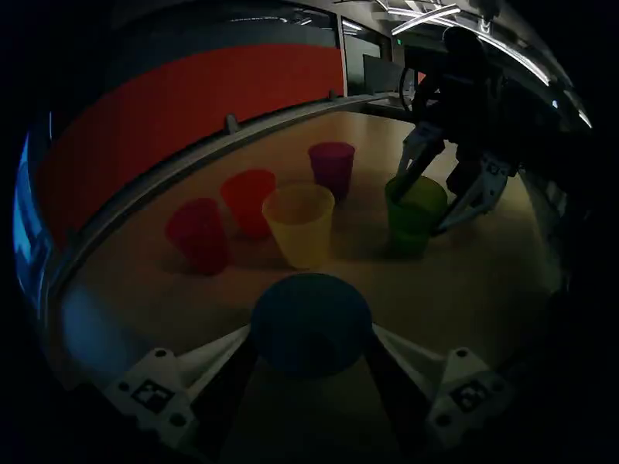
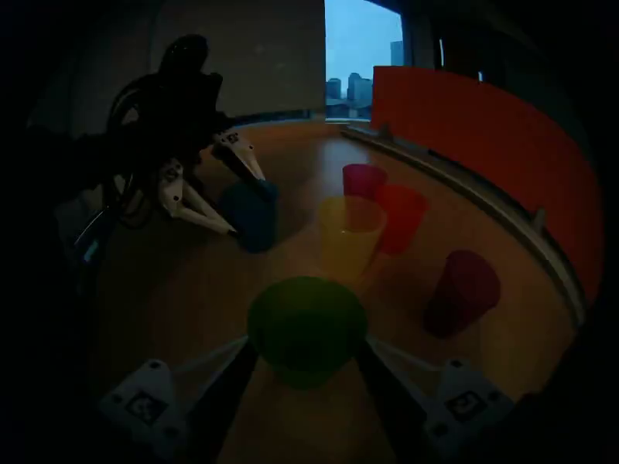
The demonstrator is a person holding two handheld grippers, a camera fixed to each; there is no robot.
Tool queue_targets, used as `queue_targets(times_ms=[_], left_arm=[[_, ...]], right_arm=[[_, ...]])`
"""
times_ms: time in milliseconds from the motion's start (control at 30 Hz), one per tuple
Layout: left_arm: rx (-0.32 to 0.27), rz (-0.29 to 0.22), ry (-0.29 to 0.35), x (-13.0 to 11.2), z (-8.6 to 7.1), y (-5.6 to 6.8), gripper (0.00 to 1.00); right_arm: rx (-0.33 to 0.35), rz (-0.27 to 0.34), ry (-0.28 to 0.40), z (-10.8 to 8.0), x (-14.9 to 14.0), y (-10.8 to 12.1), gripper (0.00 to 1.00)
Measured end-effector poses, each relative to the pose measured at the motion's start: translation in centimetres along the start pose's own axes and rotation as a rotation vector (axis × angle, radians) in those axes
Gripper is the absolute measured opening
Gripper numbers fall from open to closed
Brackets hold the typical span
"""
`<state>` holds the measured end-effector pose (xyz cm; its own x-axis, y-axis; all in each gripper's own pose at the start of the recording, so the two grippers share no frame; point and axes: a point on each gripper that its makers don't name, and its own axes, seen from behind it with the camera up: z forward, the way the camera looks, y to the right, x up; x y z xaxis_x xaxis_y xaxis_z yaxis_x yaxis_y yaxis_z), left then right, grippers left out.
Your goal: Pour water
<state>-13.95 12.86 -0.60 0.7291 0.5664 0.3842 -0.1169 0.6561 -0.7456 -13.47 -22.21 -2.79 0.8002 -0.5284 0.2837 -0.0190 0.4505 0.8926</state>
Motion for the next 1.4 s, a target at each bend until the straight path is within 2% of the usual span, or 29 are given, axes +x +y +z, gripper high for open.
queue_targets(times_ms=[500,900,1100,1400], left_arm=[[-0.019,-0.016,-0.003,-0.5,0.1,0.2,0.93],[-0.023,-0.047,-0.019,-0.9,0.0,0.0,0.95],[-0.010,-0.050,-0.024,-1.0,-0.5,-0.3,0.95],[0.016,-0.048,-0.027,-1.6,-1.7,-0.1,0.96]], right_arm=[[-0.007,0.002,-0.001,-0.1,-0.3,0.1,0.99],[-0.004,0.009,-0.005,-0.5,-0.5,-0.2,0.99],[-0.013,0.004,-0.010,-0.9,-1.0,-0.4,0.99],[-0.038,0.028,0.012,-2.2,-1.3,-0.6,0.99]])
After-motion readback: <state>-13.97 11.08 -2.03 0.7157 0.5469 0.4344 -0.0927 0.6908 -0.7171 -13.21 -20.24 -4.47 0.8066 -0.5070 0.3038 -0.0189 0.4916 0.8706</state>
